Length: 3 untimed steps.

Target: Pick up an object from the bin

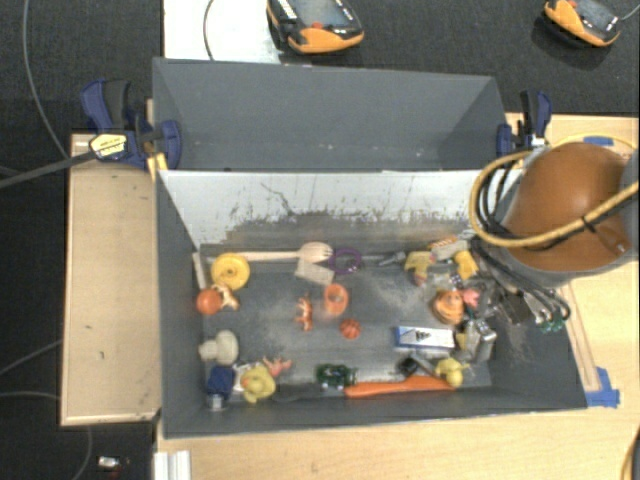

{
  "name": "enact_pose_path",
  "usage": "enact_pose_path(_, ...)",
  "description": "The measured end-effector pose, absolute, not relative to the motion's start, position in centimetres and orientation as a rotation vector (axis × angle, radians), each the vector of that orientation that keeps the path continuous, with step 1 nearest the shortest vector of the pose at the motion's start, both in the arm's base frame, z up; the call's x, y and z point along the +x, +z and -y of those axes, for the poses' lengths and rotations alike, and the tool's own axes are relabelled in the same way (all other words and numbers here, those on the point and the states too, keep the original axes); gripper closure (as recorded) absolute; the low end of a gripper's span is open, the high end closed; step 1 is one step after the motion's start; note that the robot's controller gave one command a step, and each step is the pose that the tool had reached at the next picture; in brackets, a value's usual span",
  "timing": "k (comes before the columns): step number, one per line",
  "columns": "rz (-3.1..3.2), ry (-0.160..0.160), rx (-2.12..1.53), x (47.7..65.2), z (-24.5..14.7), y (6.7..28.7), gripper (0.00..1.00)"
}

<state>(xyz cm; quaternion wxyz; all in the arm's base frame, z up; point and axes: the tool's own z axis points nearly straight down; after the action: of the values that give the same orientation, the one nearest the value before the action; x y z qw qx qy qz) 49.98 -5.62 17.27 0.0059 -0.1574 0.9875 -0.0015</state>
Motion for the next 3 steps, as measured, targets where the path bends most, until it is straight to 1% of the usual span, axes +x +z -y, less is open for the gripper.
enact_pose_path(1, -3.038, -0.012, -0.706, 52.9, 10.3, 11.8, 0.0)
enact_pose_path(2, -3.027, -0.002, -0.798, 53.7, 10.4, 18.0, 0.0)
enact_pose_path(3, -3.068, 0.0, -0.631, 53.7, 10.3, 24.6, 0.0)
